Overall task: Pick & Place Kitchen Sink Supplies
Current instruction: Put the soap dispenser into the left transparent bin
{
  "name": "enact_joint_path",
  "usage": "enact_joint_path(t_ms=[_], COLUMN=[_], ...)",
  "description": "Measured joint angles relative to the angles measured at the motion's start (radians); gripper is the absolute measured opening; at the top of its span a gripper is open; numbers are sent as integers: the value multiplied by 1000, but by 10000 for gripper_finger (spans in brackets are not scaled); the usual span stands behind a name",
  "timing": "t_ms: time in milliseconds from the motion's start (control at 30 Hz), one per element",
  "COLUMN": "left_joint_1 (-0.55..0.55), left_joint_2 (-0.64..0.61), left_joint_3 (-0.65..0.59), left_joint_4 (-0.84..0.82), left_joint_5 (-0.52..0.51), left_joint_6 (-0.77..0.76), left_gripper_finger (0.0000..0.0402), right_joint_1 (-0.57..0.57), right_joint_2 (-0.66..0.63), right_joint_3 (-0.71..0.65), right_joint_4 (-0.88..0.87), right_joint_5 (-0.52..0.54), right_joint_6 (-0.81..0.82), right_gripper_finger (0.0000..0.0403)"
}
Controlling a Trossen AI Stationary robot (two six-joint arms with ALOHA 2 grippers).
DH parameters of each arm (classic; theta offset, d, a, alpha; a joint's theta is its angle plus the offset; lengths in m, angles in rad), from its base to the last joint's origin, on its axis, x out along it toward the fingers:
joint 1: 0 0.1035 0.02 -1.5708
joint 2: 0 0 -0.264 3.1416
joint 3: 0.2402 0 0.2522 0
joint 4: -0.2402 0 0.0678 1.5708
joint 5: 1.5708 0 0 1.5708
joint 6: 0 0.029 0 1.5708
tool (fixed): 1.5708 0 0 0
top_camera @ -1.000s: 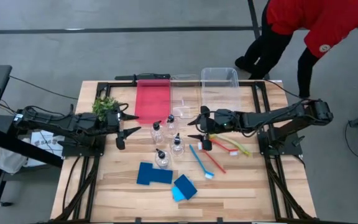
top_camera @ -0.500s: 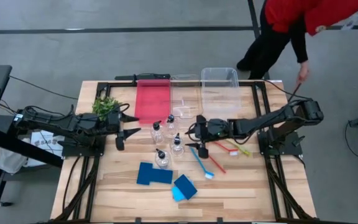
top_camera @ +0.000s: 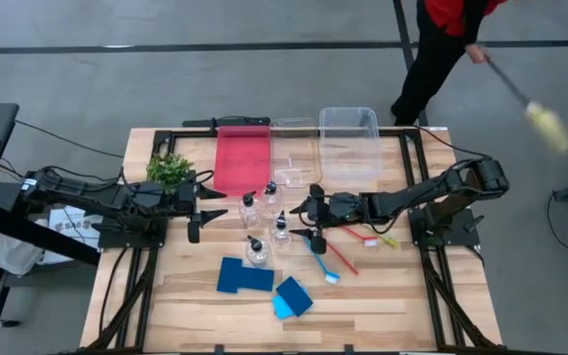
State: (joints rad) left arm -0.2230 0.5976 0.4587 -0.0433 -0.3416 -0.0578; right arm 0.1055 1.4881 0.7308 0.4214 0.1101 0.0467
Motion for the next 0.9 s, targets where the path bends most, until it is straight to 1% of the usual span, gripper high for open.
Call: enact_joint_path(t_ms=[133,267,400,567,900], left_joint_1=[0,0,0,0,0], left_joint_2=[0,0,0,0,0], left_joint_3=[0,0,0,0,0], left_joint_4=[6,6,7,9,10], left_joint_5=[0,0,-1,-1,-1], left_joint_6=[0,0,0,0,0], left_gripper_finger=[205,205,205,205,205], right_joint_1=[2,6,6,3,4], right_joint_2=[38,62,96,116,110], right_joint_3=[13,31,55,81,81], right_joint_4=[8,34,27,34,81], right_joint_5=[0,0,24,28,26], right_joint_6=[-1,-6,-27,-49,-58], right_gripper_finger=[290,301,302,302,302])
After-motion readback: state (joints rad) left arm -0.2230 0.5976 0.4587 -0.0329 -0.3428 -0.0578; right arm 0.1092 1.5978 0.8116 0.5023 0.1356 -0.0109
